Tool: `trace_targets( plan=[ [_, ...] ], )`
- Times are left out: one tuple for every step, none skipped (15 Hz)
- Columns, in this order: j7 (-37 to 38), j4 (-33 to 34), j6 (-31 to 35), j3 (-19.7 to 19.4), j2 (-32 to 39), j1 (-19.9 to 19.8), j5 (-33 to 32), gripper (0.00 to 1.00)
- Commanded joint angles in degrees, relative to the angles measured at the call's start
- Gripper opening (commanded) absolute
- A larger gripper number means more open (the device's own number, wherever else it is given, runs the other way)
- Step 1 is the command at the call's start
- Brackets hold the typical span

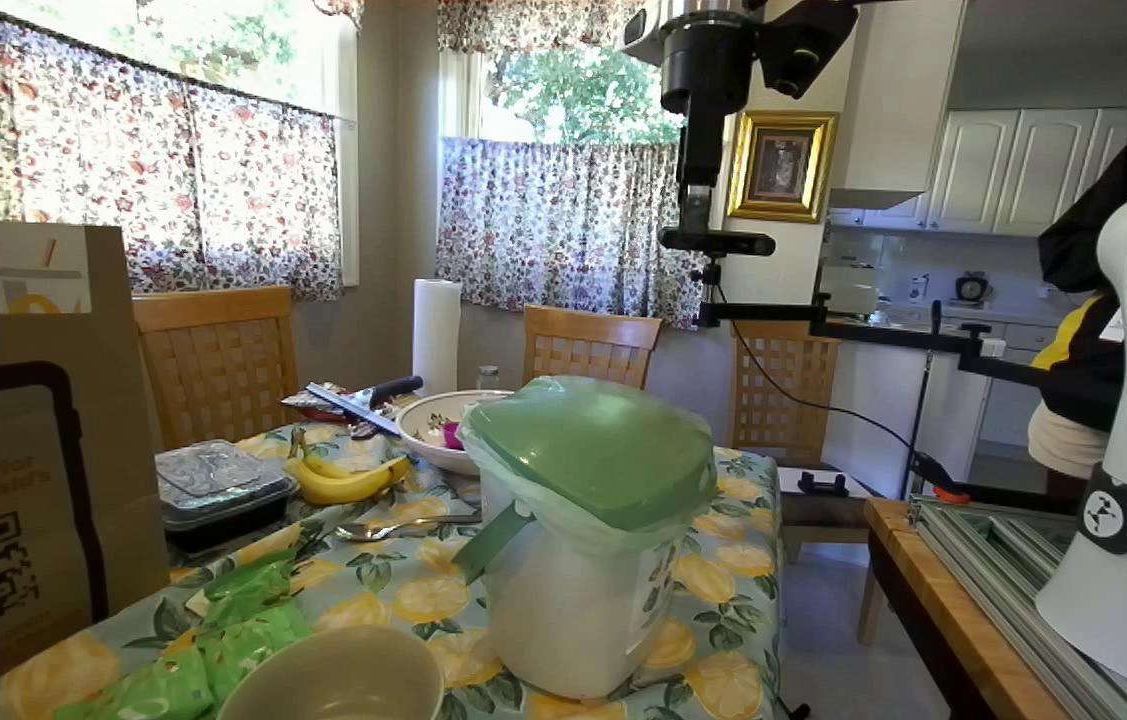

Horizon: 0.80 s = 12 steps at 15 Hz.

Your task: Close the bin completely

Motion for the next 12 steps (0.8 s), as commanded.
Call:
trace_targets(
  plan=[
    [-0.66,-1.31,-1.37,-0.15,-1.99,0.59,-0.25,1.0],
    [0.11,0.03,-0.7,-0.18,-0.34,0.45,-0.1,1.0],
    [0.11,0.03,-0.74,-0.18,-0.34,0.47,-0.1,1.0],
    [0.11,0.03,-0.72,-0.18,-0.3,0.47,-0.1,1.0],
    [0.11,0.03,-0.71,-0.18,-0.27,0.47,-0.1,1.0],
    [0.11,0.03,-0.71,-0.18,-0.27,0.47,-0.1,1.0],
    [0.11,0.03,-0.71,-0.18,-0.27,0.47,-0.1,1.0],
    [0.11,0.03,-0.71,-0.18,-0.27,0.47,-0.1,1.0],
    [0.11,0.03,-0.7,-0.18,-0.27,0.47,-0.1,1.0],
    [0.11,0.03,-0.7,-0.18,-0.26,0.47,-0.1,1.0],
    [0.11,0.03,-0.7,-0.18,-0.26,0.47,-0.1,1.0],
    [0.11,0.03,-0.7,-0.18,-0.27,0.46,-0.1,1.0]
  ],
)
